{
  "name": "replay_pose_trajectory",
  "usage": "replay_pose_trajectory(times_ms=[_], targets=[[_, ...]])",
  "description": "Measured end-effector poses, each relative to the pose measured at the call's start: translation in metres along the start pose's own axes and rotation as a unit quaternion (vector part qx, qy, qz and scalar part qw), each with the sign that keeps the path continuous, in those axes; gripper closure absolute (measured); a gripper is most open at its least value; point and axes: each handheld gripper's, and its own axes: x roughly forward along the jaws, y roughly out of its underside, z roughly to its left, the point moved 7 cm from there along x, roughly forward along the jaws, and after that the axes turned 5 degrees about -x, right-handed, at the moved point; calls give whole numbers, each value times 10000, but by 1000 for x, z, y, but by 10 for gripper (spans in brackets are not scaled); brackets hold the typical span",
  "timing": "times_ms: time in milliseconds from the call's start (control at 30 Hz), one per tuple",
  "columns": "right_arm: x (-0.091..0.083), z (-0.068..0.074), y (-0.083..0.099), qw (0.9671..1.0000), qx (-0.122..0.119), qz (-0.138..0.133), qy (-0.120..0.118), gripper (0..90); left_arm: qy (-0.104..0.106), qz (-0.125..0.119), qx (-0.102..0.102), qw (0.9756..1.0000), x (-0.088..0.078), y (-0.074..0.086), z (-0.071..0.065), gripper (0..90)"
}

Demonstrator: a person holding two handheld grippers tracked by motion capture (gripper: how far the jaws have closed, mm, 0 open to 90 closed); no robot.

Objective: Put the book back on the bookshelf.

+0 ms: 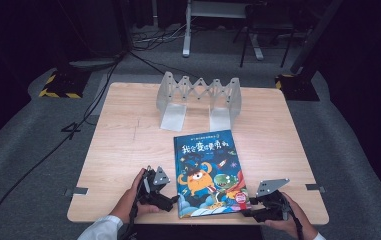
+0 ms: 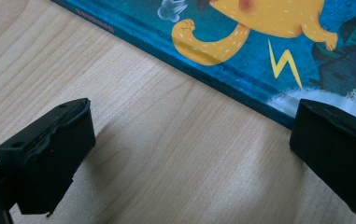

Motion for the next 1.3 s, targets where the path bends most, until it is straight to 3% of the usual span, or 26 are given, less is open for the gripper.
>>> replay_pose_trajectory(times_ms=[300,367,500,567,700,767,867,1067,1300], targets=[[2,-4,-5,9986,140,-349,-373,414,0,-2,0,10000,0,0,0,6],[-1,-3,-9,9965,192,-530,-609,369,-1,1,2,10000,0,0,0,6],[-4,-5,-12,9945,246,-739,-703,366,3,8,2,10000,0,0,0,6],[-6,-9,-17,9921,354,-925,-773,362,4,0,0,10000,0,0,0,6],[-7,-15,-24,9899,407,-1040,-875,343,3,0,1,10000,0,0,0,6],[-9,-23,-30,9904,414,-1116,-701,352,1,-2,1,10000,0,0,0,6],[-13,-37,-40,9860,650,-1315,-792,366,1,-1,3,10000,0,0,0,6],[3,-49,-59,9897,513,-1133,-702,363,2,2,6,10000,0,0,0,6],[16,-61,-84,9866,482,-1285,-885,390,22,-6,9,10000,0,0,0,6]])
